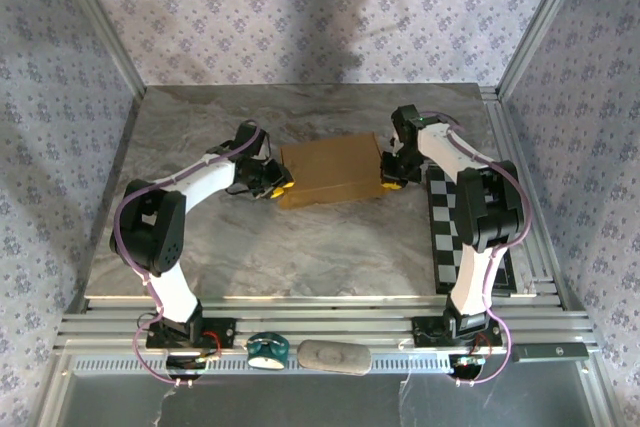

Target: Fold the paper box

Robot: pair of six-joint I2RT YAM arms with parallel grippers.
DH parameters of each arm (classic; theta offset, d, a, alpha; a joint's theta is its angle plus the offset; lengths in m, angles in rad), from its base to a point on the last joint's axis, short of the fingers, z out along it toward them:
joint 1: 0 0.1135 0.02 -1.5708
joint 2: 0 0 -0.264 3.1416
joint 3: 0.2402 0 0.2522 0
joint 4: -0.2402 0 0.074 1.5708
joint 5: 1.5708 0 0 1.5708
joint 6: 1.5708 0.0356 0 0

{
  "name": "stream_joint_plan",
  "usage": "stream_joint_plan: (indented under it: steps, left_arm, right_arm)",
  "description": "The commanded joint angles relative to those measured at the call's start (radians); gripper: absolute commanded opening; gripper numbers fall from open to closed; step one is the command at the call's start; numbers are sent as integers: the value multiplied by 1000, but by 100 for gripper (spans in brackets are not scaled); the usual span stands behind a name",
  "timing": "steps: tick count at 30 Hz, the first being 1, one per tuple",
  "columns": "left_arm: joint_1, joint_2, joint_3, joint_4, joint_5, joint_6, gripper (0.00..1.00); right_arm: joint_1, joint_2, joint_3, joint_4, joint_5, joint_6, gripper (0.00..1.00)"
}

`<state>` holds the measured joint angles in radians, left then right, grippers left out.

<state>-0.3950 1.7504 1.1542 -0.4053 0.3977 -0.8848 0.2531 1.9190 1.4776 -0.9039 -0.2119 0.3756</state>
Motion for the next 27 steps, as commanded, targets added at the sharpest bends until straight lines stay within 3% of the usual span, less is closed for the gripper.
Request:
stream_joint_plan:
  steps: [1,6,10,18,27]
  left_arm:
    - [-5,-9,25,9,19,-14,33]
    - [-7,-31,61,-67,-22,8,34]
    - [-3,-16,134,-220,-105,64,38]
    - [-19,14,148,-193,-93,64,38]
    - [-61,53,182,-266,-187,164,37]
  right_arm:
    - [7,17,8,4,60,-58,11]
    - [11,15,6,49,68,-87,12]
    - [8,21,6,70,59,-83,12]
    - [1,22,6,80,29,-72,12]
    - [-15,41,-10,85,11,-60,13]
